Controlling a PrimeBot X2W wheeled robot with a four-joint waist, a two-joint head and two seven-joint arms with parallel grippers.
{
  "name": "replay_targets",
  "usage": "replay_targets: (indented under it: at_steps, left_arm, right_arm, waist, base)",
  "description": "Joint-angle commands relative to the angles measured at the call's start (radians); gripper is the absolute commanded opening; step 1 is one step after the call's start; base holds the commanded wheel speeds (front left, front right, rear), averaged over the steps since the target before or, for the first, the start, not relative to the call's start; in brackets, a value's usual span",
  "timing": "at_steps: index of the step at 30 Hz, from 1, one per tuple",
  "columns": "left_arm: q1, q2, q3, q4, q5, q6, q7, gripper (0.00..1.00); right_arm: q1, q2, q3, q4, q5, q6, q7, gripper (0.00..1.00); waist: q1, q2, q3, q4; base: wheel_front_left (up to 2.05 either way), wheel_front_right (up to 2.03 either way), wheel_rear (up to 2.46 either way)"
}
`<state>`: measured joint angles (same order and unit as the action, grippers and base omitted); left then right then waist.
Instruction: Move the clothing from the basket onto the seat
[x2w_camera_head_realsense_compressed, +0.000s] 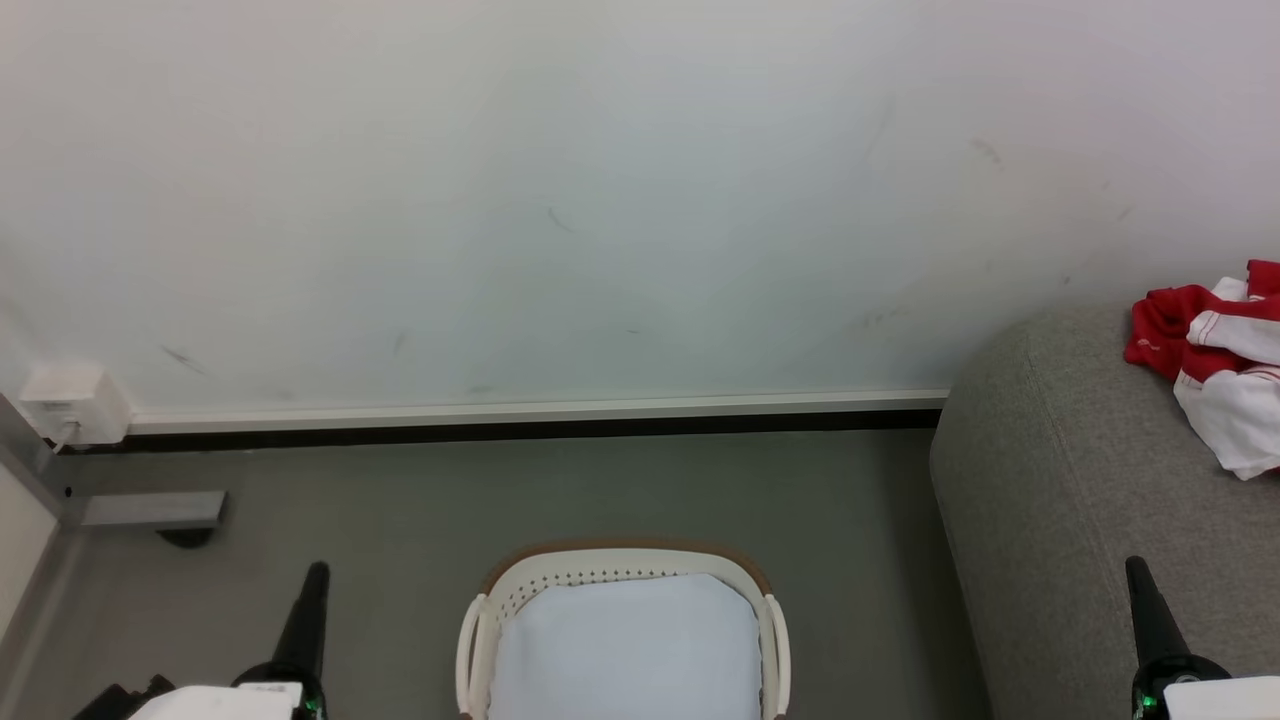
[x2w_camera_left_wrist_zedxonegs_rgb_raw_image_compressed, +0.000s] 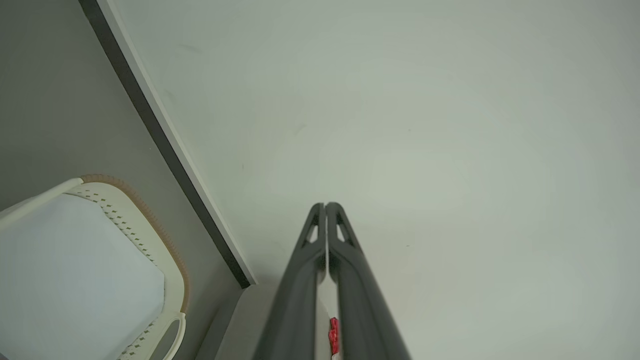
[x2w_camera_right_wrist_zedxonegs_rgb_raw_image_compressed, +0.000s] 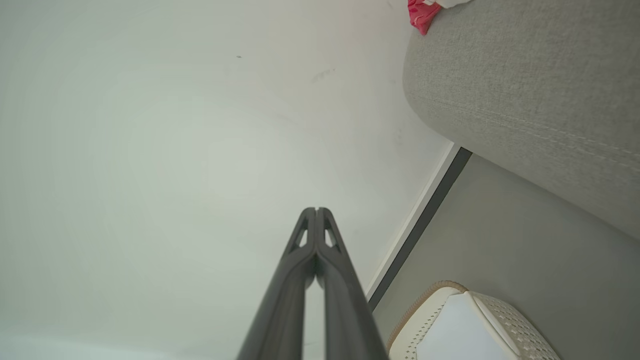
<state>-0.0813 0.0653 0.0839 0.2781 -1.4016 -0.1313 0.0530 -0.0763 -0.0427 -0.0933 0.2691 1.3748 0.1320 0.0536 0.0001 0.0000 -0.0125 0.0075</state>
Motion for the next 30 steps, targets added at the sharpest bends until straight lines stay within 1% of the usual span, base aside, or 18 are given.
replay_targets:
  at_steps: [1,30]
  left_arm:
    - [-0.016,0.0,0.005,-0.011,-0.025,0.001,0.009,0.0]
    - [-0.032,-0.015,0.033,-0.036,-0.215,0.001,0.063,0.0]
  right_arm:
    - [-0.012,-0.011,-0.004,-0.009,0.025,-0.002,0.008,0.0]
    - [-0.039,-0.011,-0.023,-0.028,0.239,-0.002,0.062,0.0]
  waist:
    - [-0.0001,0.0,0.001,0.0]
    - [-0.0001,0.0,0.015,-0.007]
  base:
    - [0.0,0.0,0.0]
    - [0.0,0.0,0.0]
